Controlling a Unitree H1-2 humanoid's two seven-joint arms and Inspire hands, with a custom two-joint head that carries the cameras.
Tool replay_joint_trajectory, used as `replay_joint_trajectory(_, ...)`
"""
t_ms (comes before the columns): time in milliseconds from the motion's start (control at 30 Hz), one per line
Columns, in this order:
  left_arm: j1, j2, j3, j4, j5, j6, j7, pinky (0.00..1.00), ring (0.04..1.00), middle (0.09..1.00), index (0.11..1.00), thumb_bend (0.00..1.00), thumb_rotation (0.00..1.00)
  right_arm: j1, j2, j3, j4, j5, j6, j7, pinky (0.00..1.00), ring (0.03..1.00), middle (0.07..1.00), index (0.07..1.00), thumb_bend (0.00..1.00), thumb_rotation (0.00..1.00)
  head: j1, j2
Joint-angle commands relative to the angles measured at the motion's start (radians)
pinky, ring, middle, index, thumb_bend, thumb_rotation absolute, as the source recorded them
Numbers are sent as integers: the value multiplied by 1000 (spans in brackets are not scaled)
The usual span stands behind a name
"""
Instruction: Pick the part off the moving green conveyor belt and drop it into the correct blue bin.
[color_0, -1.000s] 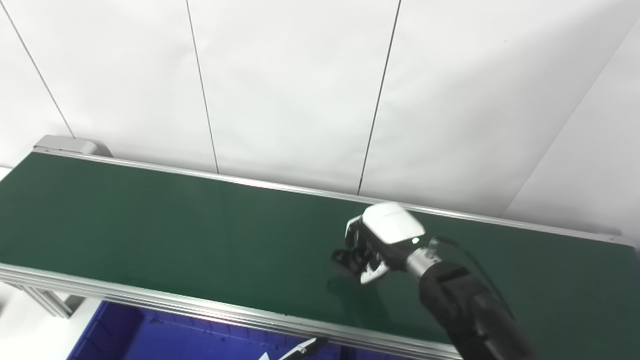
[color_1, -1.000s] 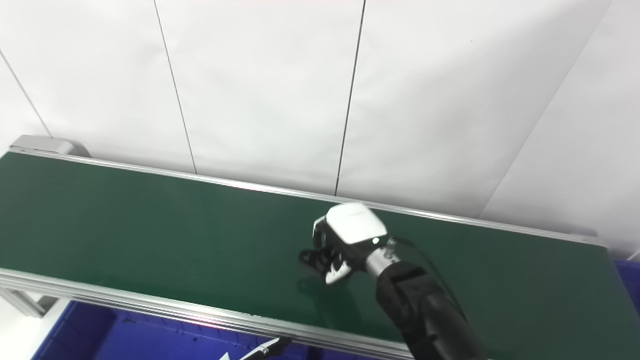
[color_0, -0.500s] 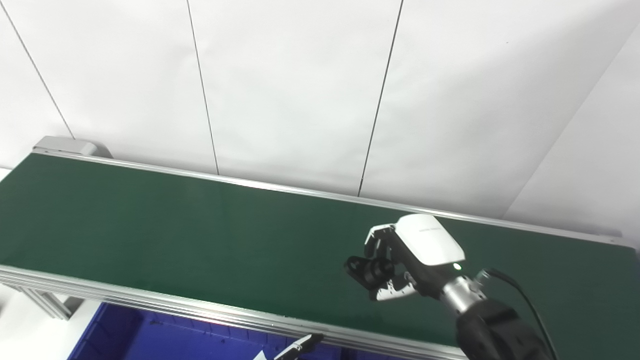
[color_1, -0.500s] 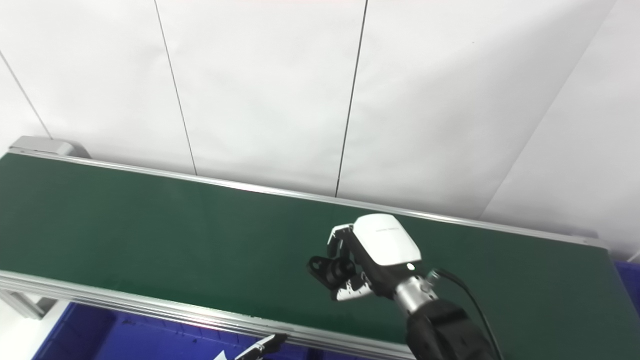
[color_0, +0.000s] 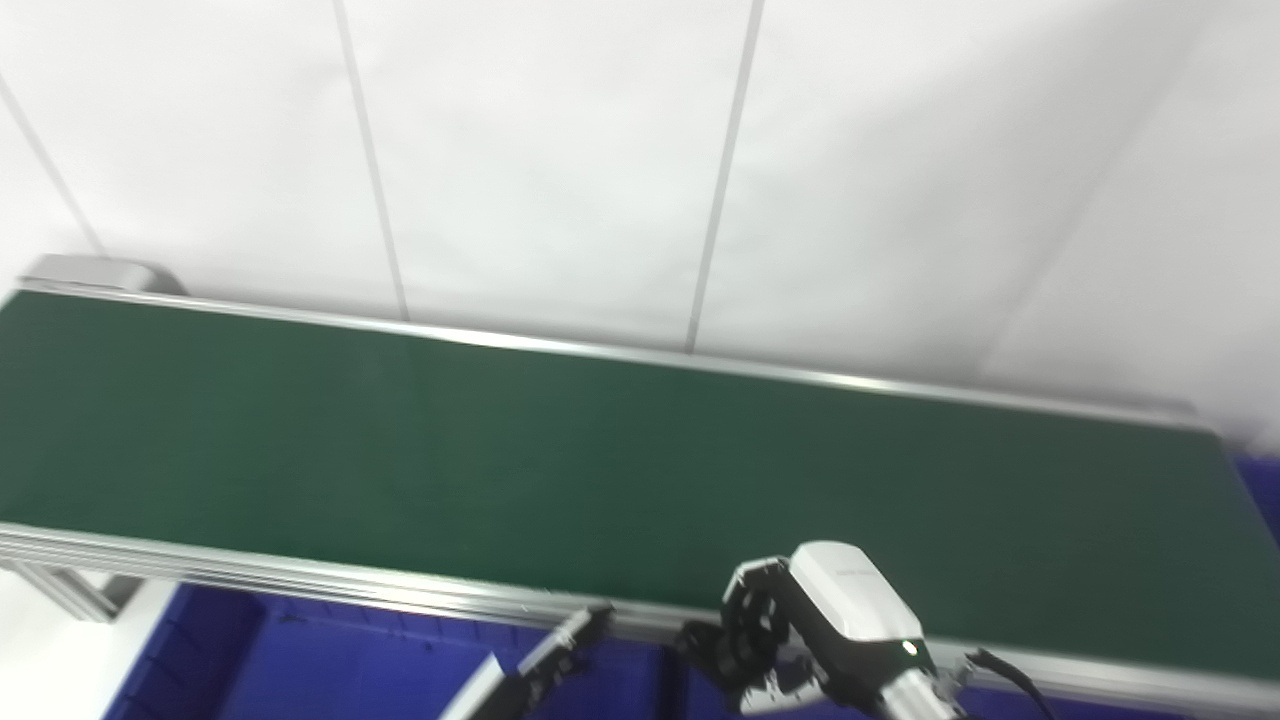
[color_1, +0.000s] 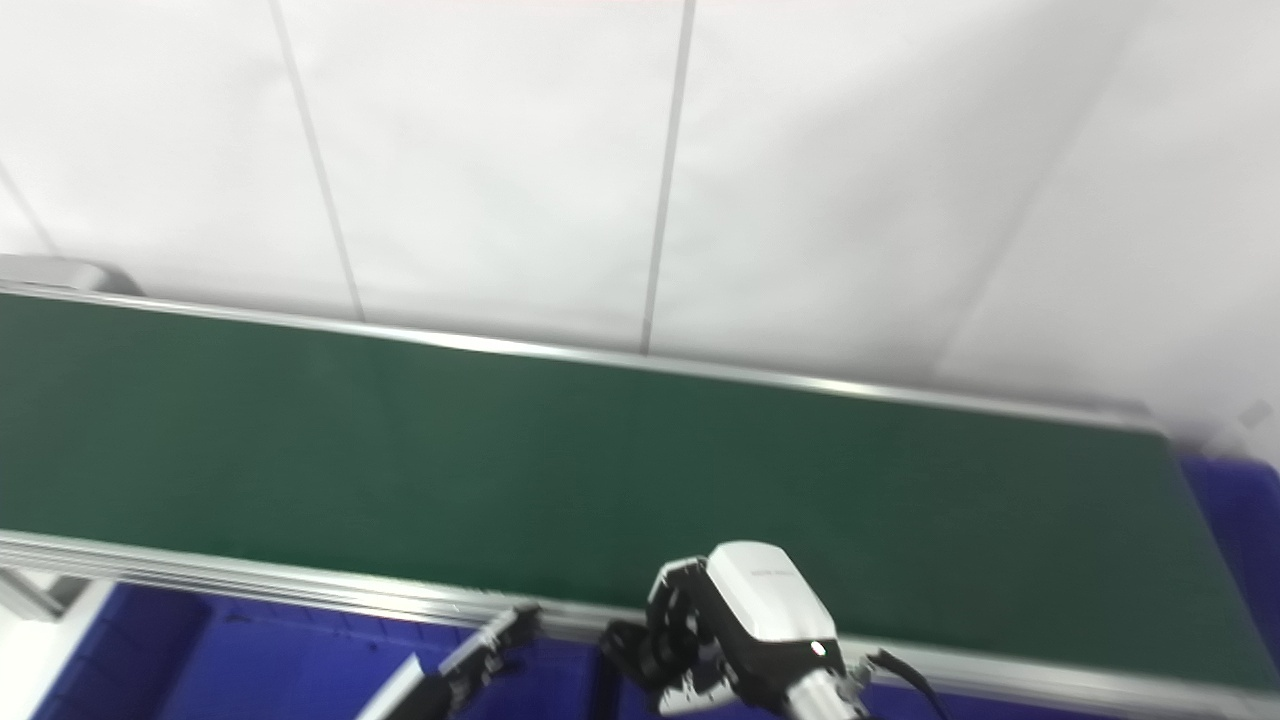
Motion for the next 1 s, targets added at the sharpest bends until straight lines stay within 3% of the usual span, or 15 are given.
replay_joint_trajectory(0, -11, -4, 16, -32, -22, -28, -25, 891, 961, 998, 971, 778, 462, 19, 2, -7, -5, 1, 8, -31, 176, 268, 472, 487, 528, 0, 1, 1)
replay_joint_trajectory(100, -20, -8, 39, -32, -46, -28, -53, 892, 955, 994, 970, 779, 444, 40, 4, -15, 29, 29, 5, -27, 238, 322, 430, 494, 524, 0, -20, 42)
replay_joint_trajectory(133, -22, -9, 47, -35, -47, -27, -59, 889, 951, 991, 969, 782, 444, 43, 6, -15, 39, 31, 13, -21, 303, 370, 427, 496, 524, 0, -26, 52)
replay_joint_trajectory(233, -25, -11, 67, -44, -57, -15, -80, 885, 946, 986, 967, 792, 442, 41, 15, -9, 75, 17, 27, -22, 394, 433, 437, 500, 525, 0, -32, 67)
replay_joint_trajectory(333, -23, -16, 83, -59, -67, -4, -95, 883, 944, 986, 967, 790, 425, 34, 23, -1, 120, 4, 25, -38, 281, 360, 429, 495, 525, 0, -48, 83)
replay_joint_trajectory(400, -21, -19, 92, -71, -82, 8, -108, 885, 943, 985, 966, 790, 414, 18, 23, 11, 170, -5, 10, -56, 276, 356, 408, 497, 524, 0, -56, 93)
replay_joint_trajectory(500, -13, -22, 102, -94, -97, 33, -123, 886, 946, 992, 971, 783, 401, -12, 13, 48, 247, -42, -2, -75, 343, 413, 413, 505, 524, 0, -63, 99)
replay_joint_trajectory(800, 4, -29, 118, -134, -106, 63, -142, 893, 948, 989, 973, 783, 383, -57, 27, 121, 367, -123, 51, -105, 263, 361, 409, 524, 517, 0, -84, 115)
replay_joint_trajectory(833, 5, -30, 118, -137, -107, 65, -144, 894, 949, 990, 974, 780, 381, -63, 23, 134, 370, -139, 56, -89, 350, 479, 461, 505, 519, 0, -87, 118)
replay_joint_trajectory(867, 5, -30, 119, -140, -108, 67, -146, 894, 950, 990, 975, 779, 381, -69, 16, 150, 371, -157, 57, -73, 369, 504, 472, 502, 519, 0, -88, 118)
replay_joint_trajectory(900, 5, -31, 120, -141, -108, 68, -148, 893, 950, 990, 975, 779, 379, -73, 10, 161, 371, -169, 58, -62, 467, 603, 601, 500, 513, 62, -89, 118)
replay_joint_trajectory(967, 5, -32, 122, -143, -106, 68, -152, 893, 950, 990, 975, 777, 377, -80, -4, 186, 373, -202, 55, -50, 617, 710, 716, 498, 506, 122, -88, 118)
